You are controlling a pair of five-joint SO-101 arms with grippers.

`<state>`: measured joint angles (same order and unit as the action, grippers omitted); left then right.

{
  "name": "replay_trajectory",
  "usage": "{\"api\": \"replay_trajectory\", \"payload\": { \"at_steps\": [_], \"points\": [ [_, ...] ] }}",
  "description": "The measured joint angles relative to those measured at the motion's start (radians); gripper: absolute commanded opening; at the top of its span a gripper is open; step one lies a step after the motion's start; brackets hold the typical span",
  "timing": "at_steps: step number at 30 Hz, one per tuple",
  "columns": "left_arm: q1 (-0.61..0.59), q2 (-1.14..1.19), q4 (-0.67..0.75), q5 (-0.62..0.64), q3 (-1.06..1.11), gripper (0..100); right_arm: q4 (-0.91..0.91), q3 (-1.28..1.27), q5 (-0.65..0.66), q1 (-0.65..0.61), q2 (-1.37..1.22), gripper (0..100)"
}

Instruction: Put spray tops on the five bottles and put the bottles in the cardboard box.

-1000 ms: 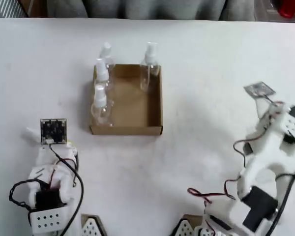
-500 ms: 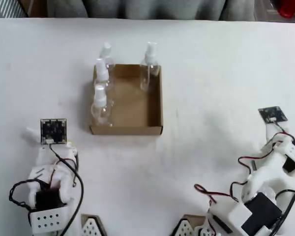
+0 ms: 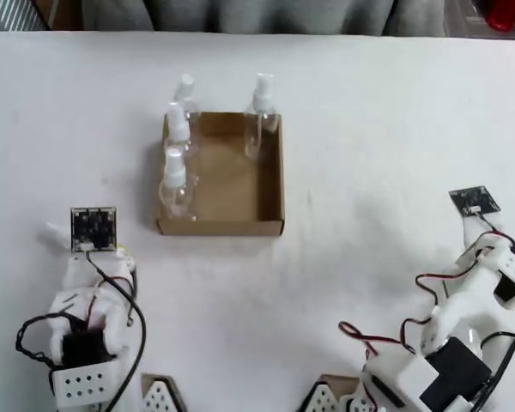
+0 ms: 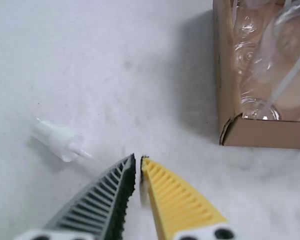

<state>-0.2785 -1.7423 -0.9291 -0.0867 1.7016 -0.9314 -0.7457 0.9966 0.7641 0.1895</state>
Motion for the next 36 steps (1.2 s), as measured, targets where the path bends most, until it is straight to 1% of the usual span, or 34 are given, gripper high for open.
{"api": "replay_trajectory", "payload": {
  "at_steps": [9, 14, 18, 21, 24, 29, 36],
  "points": [
    [0.000, 0.000, 0.000, 0.000, 0.000, 2, -0.028, 0.009, 0.000, 0.000, 0.000, 28.6],
    [0.000, 0.000, 0.000, 0.000, 0.000, 2, -0.029, 0.009, 0.000, 0.000, 0.000, 22.1],
    [0.000, 0.000, 0.000, 0.000, 0.000, 2, -0.031, 0.026, 0.000, 0.000, 0.000, 24.5],
    [0.000, 0.000, 0.000, 0.000, 0.000, 2, -0.038, 0.058, -0.058, -0.009, 0.000, 24.9],
    [0.000, 0.000, 0.000, 0.000, 0.000, 2, -0.075, 0.086, -0.084, -0.032, 0.000, 24.8],
    [0.000, 0.000, 0.000, 0.000, 0.000, 2, -0.106, 0.095, -0.092, -0.072, 0.000, 24.7],
    [0.000, 0.000, 0.000, 0.000, 0.000, 2, -0.106, 0.095, -0.092, -0.072, 0.000, 24.7]
  ]
}}
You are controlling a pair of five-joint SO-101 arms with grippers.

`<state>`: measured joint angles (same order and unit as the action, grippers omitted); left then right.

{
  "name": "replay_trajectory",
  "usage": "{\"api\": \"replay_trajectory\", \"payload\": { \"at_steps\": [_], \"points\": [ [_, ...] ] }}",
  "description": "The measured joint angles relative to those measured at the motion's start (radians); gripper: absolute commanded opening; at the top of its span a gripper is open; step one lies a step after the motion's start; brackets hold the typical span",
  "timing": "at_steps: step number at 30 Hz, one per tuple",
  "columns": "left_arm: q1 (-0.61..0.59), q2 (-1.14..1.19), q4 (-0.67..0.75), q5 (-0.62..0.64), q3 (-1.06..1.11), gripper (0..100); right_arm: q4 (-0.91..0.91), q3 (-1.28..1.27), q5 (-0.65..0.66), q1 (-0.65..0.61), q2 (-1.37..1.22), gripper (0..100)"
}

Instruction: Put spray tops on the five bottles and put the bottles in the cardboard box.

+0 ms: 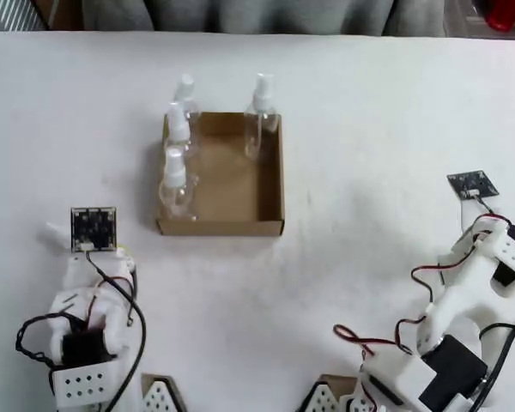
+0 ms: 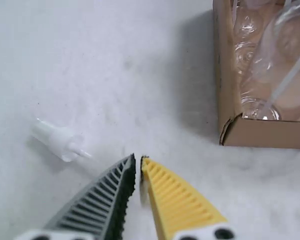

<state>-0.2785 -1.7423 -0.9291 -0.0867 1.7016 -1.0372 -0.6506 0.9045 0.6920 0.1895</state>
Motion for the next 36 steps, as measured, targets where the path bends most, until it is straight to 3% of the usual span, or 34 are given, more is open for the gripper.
{"api": "replay_trajectory", "payload": {
  "at_steps": [20, 26, 36],
  "points": [
    [0.000, 0.000, 0.000, 0.000, 0.000, 2, 0.018, -0.049, 0.000, 0.002, 0.000, 19.9],
    [0.000, 0.000, 0.000, 0.000, 0.000, 2, 0.025, -0.051, 0.002, 0.002, 0.000, 28.2],
    [0.000, 0.000, 0.000, 0.000, 0.000, 2, 0.026, -0.089, 0.101, 0.005, 0.000, 23.8]
  ]
}}
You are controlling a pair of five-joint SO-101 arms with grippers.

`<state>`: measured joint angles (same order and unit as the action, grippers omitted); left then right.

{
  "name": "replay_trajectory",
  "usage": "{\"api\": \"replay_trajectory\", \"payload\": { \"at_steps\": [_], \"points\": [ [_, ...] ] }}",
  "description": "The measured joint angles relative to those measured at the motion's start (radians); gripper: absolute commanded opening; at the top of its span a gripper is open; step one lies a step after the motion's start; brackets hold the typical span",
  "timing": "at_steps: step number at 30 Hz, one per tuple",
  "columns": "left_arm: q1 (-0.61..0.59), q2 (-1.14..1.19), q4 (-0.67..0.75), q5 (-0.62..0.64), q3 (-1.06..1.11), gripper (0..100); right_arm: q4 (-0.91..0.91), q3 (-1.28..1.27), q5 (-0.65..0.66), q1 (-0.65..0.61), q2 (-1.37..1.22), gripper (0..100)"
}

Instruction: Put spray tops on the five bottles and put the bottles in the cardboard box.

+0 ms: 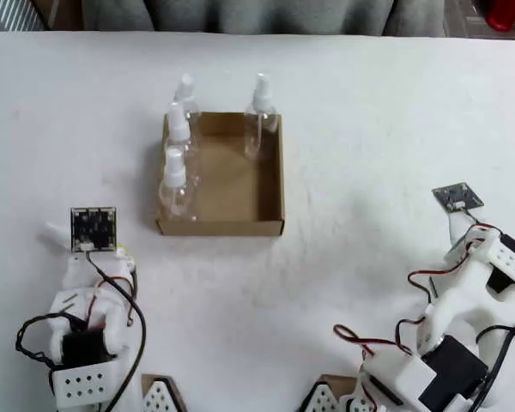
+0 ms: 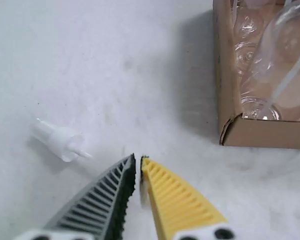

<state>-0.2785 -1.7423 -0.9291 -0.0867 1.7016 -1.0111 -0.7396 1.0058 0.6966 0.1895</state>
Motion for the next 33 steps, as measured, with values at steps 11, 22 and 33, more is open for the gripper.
{"api": "replay_trajectory", "payload": {
  "at_steps": [11, 22, 33],
  "points": [
    [0.000, 0.000, 0.000, 0.000, 0.000, 2, 0.020, 0.000, 0.014, 0.008, 0.000, 5.7],
    [0.000, 0.000, 0.000, 0.000, 0.000, 2, 0.018, 0.021, 0.012, 0.009, 0.044, 1.9],
    [-0.023, 0.000, 0.000, 0.000, 0.000, 2, -0.167, 0.021, 0.012, 0.021, 0.233, 1.9]
  ]
}}
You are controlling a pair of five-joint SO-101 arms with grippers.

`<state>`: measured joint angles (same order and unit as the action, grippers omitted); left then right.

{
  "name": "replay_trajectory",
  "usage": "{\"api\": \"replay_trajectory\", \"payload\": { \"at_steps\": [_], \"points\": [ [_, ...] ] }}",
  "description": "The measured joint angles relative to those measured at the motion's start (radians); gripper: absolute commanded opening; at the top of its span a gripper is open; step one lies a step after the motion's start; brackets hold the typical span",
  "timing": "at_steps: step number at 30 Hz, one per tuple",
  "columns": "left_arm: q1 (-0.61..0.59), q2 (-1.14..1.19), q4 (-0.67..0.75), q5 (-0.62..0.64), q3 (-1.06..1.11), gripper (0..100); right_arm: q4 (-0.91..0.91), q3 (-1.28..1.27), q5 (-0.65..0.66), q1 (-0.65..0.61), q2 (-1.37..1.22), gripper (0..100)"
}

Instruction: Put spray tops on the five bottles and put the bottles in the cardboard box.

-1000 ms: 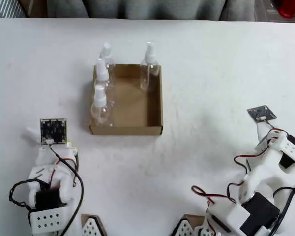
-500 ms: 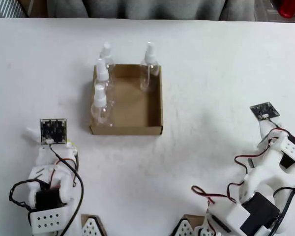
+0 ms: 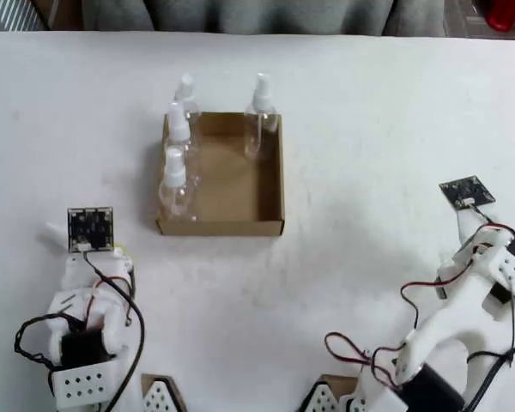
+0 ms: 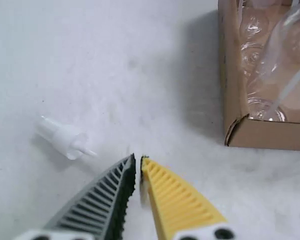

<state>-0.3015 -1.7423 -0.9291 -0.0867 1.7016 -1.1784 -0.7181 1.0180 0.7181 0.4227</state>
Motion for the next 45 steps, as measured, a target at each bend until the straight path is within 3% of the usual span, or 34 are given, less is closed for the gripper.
{"api": "replay_trajectory", "payload": {
  "at_steps": [8, 16, 33, 45],
  "points": [
    [-0.084, 0.000, -0.114, 0.000, -0.064, 2, -0.028, -0.026, 0.005, 0.000, 0.086, 1.9],
    [-0.192, 0.028, -0.229, 0.000, -0.282, 2, -0.028, -0.081, 0.005, 0.000, 0.180, 1.9],
    [-0.334, 1.088, -0.235, 0.005, -0.862, 2, -0.028, -0.115, 0.005, 0.000, 0.241, 1.9],
    [-0.351, 1.694, -0.233, 0.311, -1.212, 2, -0.028, -0.115, 0.005, -0.002, 0.241, 1.9]
  ]
}}
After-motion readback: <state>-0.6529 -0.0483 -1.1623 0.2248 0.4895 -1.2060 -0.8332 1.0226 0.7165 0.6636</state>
